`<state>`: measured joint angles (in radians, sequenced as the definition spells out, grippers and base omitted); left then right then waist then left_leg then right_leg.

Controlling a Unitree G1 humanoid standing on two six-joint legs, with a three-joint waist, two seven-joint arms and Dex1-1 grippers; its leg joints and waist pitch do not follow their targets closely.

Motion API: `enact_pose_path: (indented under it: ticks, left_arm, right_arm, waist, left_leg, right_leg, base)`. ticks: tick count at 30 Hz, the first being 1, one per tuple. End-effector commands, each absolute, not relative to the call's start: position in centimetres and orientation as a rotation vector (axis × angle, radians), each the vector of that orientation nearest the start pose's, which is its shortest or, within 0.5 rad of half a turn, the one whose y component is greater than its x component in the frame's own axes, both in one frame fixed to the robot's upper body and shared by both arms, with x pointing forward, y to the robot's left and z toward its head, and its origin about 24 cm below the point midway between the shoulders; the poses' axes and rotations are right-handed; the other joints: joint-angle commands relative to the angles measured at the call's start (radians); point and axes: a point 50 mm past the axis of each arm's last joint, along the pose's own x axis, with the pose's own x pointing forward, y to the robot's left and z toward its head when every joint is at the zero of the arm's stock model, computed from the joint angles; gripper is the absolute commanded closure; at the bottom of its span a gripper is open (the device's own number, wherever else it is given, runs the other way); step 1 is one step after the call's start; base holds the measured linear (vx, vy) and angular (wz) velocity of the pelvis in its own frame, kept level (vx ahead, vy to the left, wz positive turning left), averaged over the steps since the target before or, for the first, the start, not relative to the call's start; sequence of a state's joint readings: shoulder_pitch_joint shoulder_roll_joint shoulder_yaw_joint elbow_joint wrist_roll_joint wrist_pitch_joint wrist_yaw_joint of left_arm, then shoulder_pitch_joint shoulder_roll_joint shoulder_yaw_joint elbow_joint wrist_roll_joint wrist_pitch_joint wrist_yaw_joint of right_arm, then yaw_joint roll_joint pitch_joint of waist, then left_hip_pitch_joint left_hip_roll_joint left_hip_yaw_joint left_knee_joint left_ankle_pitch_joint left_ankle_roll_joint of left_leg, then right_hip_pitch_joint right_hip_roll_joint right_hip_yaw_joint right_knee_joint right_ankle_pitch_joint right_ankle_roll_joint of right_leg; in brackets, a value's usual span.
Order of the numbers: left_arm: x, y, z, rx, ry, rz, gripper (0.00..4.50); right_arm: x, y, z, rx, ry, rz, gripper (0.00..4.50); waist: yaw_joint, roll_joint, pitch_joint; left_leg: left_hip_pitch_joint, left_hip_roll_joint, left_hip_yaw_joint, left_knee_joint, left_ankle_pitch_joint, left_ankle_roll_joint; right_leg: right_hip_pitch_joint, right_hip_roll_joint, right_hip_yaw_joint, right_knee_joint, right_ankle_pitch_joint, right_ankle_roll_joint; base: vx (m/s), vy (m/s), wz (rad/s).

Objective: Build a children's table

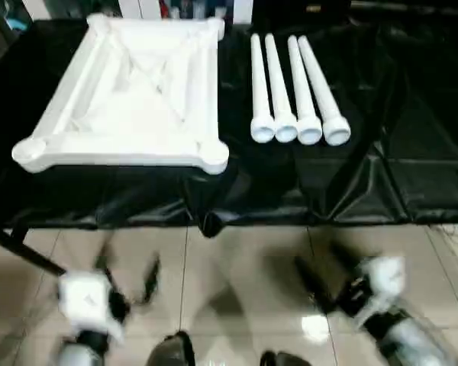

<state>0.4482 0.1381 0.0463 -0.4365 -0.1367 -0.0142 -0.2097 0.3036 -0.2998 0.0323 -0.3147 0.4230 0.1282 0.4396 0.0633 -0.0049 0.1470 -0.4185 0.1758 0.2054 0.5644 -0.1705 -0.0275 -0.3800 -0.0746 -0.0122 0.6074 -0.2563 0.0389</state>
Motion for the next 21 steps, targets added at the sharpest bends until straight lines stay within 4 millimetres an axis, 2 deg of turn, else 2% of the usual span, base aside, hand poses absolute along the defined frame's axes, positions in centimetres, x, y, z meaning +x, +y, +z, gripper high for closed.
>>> enact_pose_path:
  ticks: [1, 3, 4, 5, 6, 7, 8, 9, 10, 11, 12, 13, 14, 15, 16, 17, 18, 19, 20, 21]
  left_arm:
    - [16.9, 18.7, 7.1, 0.062, -0.031, -0.077, 0.03]
    - [18.0, 18.8, 8.2, 0.087, -0.049, -0.048, 0.03]
    - [18.4, 18.9, 8.7, 0.095, -0.064, -0.033, 0.03]
    - [19.2, 19.0, 9.3, 0.092, -0.089, -0.005, 0.03]
    - [20.0, 19.1, 10.0, 0.098, -0.113, 0.015, 0.03]
    - [21.2, 18.8, 10.9, 0.105, -0.121, 0.01, 0.03]
    - [21.8, 18.6, 11.2, 0.112, -0.126, 0.004, 0.03]
    - [22.4, 18.4, 11.3, 0.112, -0.129, 0.001, 0.03]
    - [22.5, 18.4, 11.4, 0.111, -0.129, 0.005, 0.03]
    - [22.9, 18.4, 11.4, 0.109, -0.128, 0.016, 0.03]
    - [23.5, 18.2, 11.6, 0.104, -0.143, 0.033, 0.03]
    - [23.8, 18.1, 11.7, 0.1, -0.144, 0.041, 0.03]
    - [23.8, 18.1, 11.7, 0.1, -0.144, 0.041, 0.03]
    - [24.4, 18.0, 11.8, 0.091, -0.148, 0.045, 0.03]
    - [25.5, 17.8, 11.7, 0.09, -0.136, 0.028, 0.03]
    - [26.0, 17.6, 11.6, 0.108, -0.13, 0.023, 0.03]
    - [26.2, 17.4, 11.6, 0.12, -0.126, 0.02, 0.03]
    - [26.5, 17.3, 11.6, 0.113, -0.12, 0.007, 0.03]
    - [26.8, 17.2, 11.7, 0.104, -0.116, -0.003, 0.03]
    - [27.0, 17.4, 11.4, 0.13, -0.1, -0.003, 0.03]
  right_arm:
    - [19.1, -17.2, 6.3, 0.194, 0.065, 0.49, 0.0]
    - [20.3, -17.6, 7.4, 0.16, 0.02, 0.424, 0.0]
    - [20.8, -17.8, 7.7, 0.147, 0.012, 0.39, 0.0]
    - [21.9, -18.0, 8.0, 0.148, 0.005, 0.344, 0.0]
    - [23.0, -18.1, 8.5, 0.133, -0.006, 0.294, 0.0]
    - [24.7, -17.9, 9.2, 0.128, -0.011, 0.246, 0.0]
    - [25.5, -17.9, 9.5, 0.128, -0.01, 0.222, 0.0]
    - [26.3, -17.8, 9.6, 0.138, -0.006, 0.204, 0.0]
    - [26.5, -17.7, 9.7, 0.137, -0.007, 0.204, 0.0]
    - [26.8, -17.6, 9.8, 0.136, -0.009, 0.203, 0.0]
    - [27.2, -17.7, 10.0, 0.11, -0.011, 0.2, 0.0]
    - [27.4, -17.6, 10.3, 0.093, -0.024, 0.205, 0.0]
    - [27.4, -17.6, 10.3, 0.093, -0.024, 0.205, 0.0]
    - [27.6, -17.5, 11.0, 0.073, -0.044, 0.199, 0.0]
    - [28.1, -17.5, 12.0, 0.081, -0.078, 0.19, 0.0]
    - [28.3, -17.6, 12.4, 0.073, -0.085, 0.174, 0.0]
    - [28.4, -17.8, 12.7, 0.066, -0.088, 0.164, 0.0]
    - [28.5, -17.4, 12.8, 0.071, -0.095, 0.177, 0.0]
    - [28.5, -17.1, 13.0, 0.077, -0.1, 0.19, 0.0]
    - [28.5, -16.7, 12.6, 0.078, -0.094, 0.194, 0.0]
  waist:
    - [0.003, -0.007, -0.049]
    - [-0.001, -0.008, -0.052]
    - [-0.005, -0.021, -0.055]
    - [-0.006, -0.021, -0.057]
    - [-0.007, -0.012, -0.061]
    - [-0.012, -0.025, -0.065]
    - [-0.012, -0.018, -0.07]
    - [-0.013, -0.022, -0.073]
    - [-0.013, -0.018, -0.074]
    - [-0.009, -0.013, -0.079]
    - [-0.006, 0.004, -0.091]
    - [-0.007, 0.004, -0.093]
    - [-0.006, -0.004, -0.089]
    - [-0.006, -0.001, -0.095]
    - [-0.008, -0.002, -0.089]
    - [-0.007, 0.018, -0.082]
    - [-0.01, 0.017, -0.078]
    - [-0.011, 0.007, -0.087]
    - [-0.009, 0.009, -0.087]
    - [-0.008, 0.009, -0.087]
  left_leg:
    - [0.037, 0.064, -0.045, -0.068, -0.18, 0.074]
    - [0.04, 0.06, -0.043, -0.065, -0.159, 0.064]
    - [0.039, 0.057, -0.04, -0.063, -0.156, 0.053]
    - [0.039, 0.056, -0.042, -0.063, -0.147, 0.047]
    - [0.042, 0.053, -0.041, -0.061, -0.135, 0.036]
    - [0.044, 0.051, -0.041, -0.058, -0.118, 0.032]
    - [0.049, 0.049, -0.041, -0.056, -0.099, 0.023]
    - [0.05, 0.048, -0.04, -0.055, -0.093, 0.02]
    - [0.05, 0.047, -0.037, -0.054, -0.101, 0.011]
    - [0.053, 0.051, -0.036, -0.056, -0.149, -0.003]
    - [0.061, 0.053, -0.037, -0.058, -0.221, -0.024]
    - [0.07, 0.053, -0.035, -0.061, -0.269, -0.035]
    - [0.073, 0.05, -0.034, -0.067, -0.346, -0.045]
    - [0.076, 0.048, -0.033, -0.068, -0.379, -0.046]
    - [0.083, 0.043, -0.029, -0.071, -0.437, -0.043]
    - [0.096, 0.037, -0.03, -0.077, -0.481, -0.039]
    - [0.101, 0.036, -0.03, -0.078, -0.497, -0.037]
    - [0.09, 0.031, -0.029, -0.075, -0.46, -0.027]
    - [0.094, 0.032, -0.026, -0.076, -0.437, -0.012]
    - [0.092, 0.031, -0.025, -0.075, -0.426, -0.006]
  right_leg:
    - [0.018, -0.052, 0.032, -0.062, 0.194, -0.089]
    - [0.014, -0.048, 0.03, -0.06, 0.189, -0.09]
    - [0.016, -0.045, 0.029, -0.061, 0.173, -0.091]
    - [0.018, -0.046, 0.028, -0.057, 0.167, -0.092]
    - [0.015, -0.044, 0.028, -0.056, 0.158, -0.101]
    - [0.016, -0.041, 0.026, -0.054, 0.16, -0.106]
    - [0.014, -0.039, 0.025, -0.049, 0.16, -0.113]
    - [0.014, -0.039, 0.024, -0.049, 0.154, -0.116]
    - [0.013, -0.041, 0.026, -0.05, 0.134, -0.121]
    - [0.018, -0.044, 0.026, -0.055, 0.091, -0.112]
    - [0.026, -0.045, 0.025, -0.056, 0.034, -0.102]
    - [0.026, -0.04, 0.023, -0.064, -0.003, -0.096]
    - [0.03, -0.036, 0.02, -0.075, -0.086, -0.093]
    - [0.038, -0.035, 0.019, -0.078, -0.13, -0.095]
    - [0.043, -0.031, 0.017, -0.093, -0.223, -0.098]
    - [0.044, -0.025, 0.012, -0.102, -0.292, -0.104]
    - [0.043, -0.024, 0.01, -0.11, -0.319, -0.106]
    - [0.069, -0.029, 0.012, -0.111, -0.317, -0.108]
    - [0.069, -0.03, 0.014, -0.116, -0.315, -0.112]
    - [0.074, -0.03, 0.015, -0.117, -0.311, -0.117]
  base:
    - [0.0, 0.0, 0.0]
    - [0.0, 0.0, 0.0]
    - [0.0, 0.0, 0.0]
    - [0.0, 0.0, 0.0]
    - [0.0, 0.0, 0.0]
    - [0.0, 0.0, 0.0]
    - [0.0, 0.0, 0.0]
    - [-0.054, 0.008, 0.0]
    - [-0.051, 0.008, 0.01]
    - [-0.051, 0.008, 0.01]
    - [0.0, 0.0, 0.0]
    - [0.0, 0.0, 0.0]
    - [0.0, 0.0, 0.0]
    - [0.0, 0.0, 0.0]
    - [0.0, 0.0, 0.0]
    - [0.0, 0.0, 0.0]
    - [0.0, 0.0, 0.0]
    - [0.0, 0.0, 0.0]
    - [0.0, 0.0, 0.0]
    - [0.0, 0.0, 0.0]
